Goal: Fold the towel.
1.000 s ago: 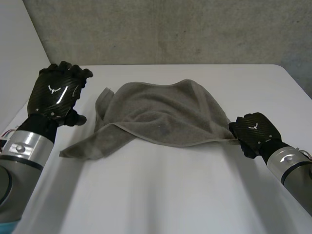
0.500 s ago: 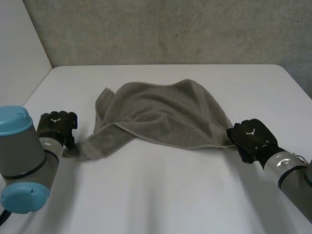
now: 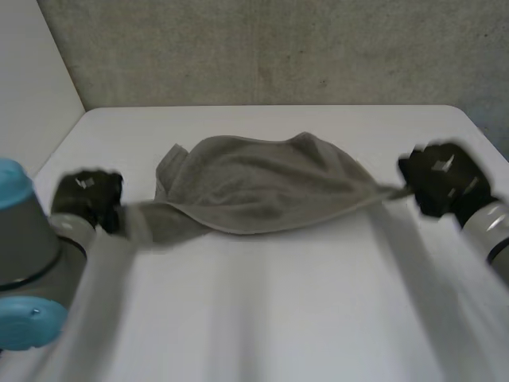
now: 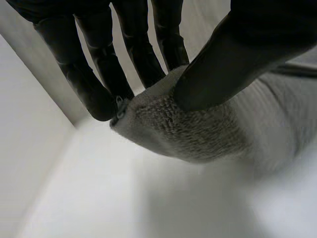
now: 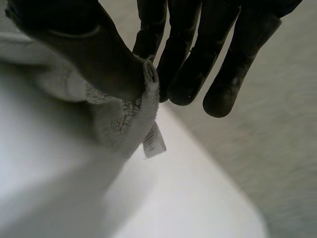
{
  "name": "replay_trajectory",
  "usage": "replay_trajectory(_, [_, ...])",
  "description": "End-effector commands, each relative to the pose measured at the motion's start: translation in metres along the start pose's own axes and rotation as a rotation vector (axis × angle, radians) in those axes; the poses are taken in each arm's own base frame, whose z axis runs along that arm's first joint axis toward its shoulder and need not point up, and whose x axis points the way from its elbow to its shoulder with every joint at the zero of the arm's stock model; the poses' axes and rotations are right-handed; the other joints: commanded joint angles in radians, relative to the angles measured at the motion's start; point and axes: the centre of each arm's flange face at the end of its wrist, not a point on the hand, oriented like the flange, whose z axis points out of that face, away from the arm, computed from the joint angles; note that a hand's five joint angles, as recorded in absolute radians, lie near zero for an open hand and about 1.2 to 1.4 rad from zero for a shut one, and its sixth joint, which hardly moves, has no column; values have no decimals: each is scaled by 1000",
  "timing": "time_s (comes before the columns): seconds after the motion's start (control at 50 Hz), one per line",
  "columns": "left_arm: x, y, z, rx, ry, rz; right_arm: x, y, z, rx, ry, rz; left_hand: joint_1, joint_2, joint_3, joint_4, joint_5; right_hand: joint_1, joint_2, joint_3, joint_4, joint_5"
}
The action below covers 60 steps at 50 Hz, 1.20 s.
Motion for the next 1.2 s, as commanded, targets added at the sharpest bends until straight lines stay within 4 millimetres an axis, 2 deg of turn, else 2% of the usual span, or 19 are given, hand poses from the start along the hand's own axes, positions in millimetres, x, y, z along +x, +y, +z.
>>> replay_trajectory(0.02, [-34,-115,-51,420,-94,-61,78,-104,-24,173,153,72,-60,-109,-145,-121,-256,54,76,64,58,54])
replay_trajectory(0.04, [-34,-115,-51,421,-94,-61,78,-104,-24,174,153,72,-60,-109,-145,-121,-256,54,76,64,58,54])
replay_trajectory(0.08, [-46,-154,-79,571,-123,-82,102,-134,-37,193,184,53,-60,-109,-145,-121,-256,54,76,64,58,54])
replay_trajectory(0.16, [-50,-175,-95,647,-114,-85,115,-149,-43,185,172,29,-60,-109,-145,-121,-256,54,76,64,58,54])
replay_trajectory(0.26, [-44,-176,-93,654,-58,-67,119,-131,-26,84,112,-22,-60,-109,-145,-121,-256,54,76,64,58,54])
replay_trajectory(0.42, [-15,-122,-21,423,20,6,62,-89,21,-86,-42,-165,-60,-109,-145,-121,-256,54,76,64,58,54])
replay_trajectory(0.46, [-2,-94,14,326,35,78,50,-77,31,-131,-59,-205,-60,-109,-145,-121,-256,54,76,64,58,54])
replay_trajectory(0.52, [10,-77,43,279,45,158,32,-46,66,-201,-46,-327,-60,-109,-145,-121,-256,54,76,64,58,54])
replay_trajectory(0.6, [15,-81,67,308,34,202,34,-45,96,-134,47,-373,-60,-109,-145,-121,-256,54,76,64,58,54])
replay_trajectory(0.64, [14,-93,77,350,13,202,41,-57,110,-54,128,-390,-60,-109,-145,-121,-256,54,76,64,58,54])
replay_trajectory(0.72, [1,-165,85,585,-62,140,72,-118,133,313,428,-438,-60,-109,-145,-121,-256,54,76,64,58,54])
replay_trajectory(0.74, [-7,-193,82,691,-95,101,72,-118,133,314,429,-438,-60,-109,-145,-121,-256,54,76,64,58,54])
replay_trajectory(0.76, [-7,-193,82,692,-95,100,80,-138,133,444,523,-448,-60,-109,-145,-121,-256,54,76,64,58,54])
replay_trajectory(0.78, [-15,-216,77,793,-126,50,85,-156,126,564,605,-459,-60,-109,-145,-121,-256,54,76,64,58,54])
replay_trajectory(0.84, [-25,-245,62,941,-141,-67,94,-184,105,735,712,-459,-60,-109,-145,-121,-256,54,76,64,58,54])
replay_trajectory(0.88, [-28,-252,56,983,-132,-110,90,-183,102,738,688,-457,-60,-109,-145,-121,-256,54,76,64,58,54])
replay_trajectory(0.96, [-29,-236,61,940,-99,-154,75,-162,107,663,580,-446,-60,-109,-145,-121,-256,54,76,64,58,54])
replay_trajectory(1.12, [-2,-118,83,621,0,-120,30,-83,108,388,216,-287,-60,-109,-145,-121,-256,54,76,64,58,54])
replay_trajectory(1.2, [6,-81,85,563,44,-100,12,-55,106,321,101,-245,-60,-109,-145,-121,-256,54,76,64,58,54])
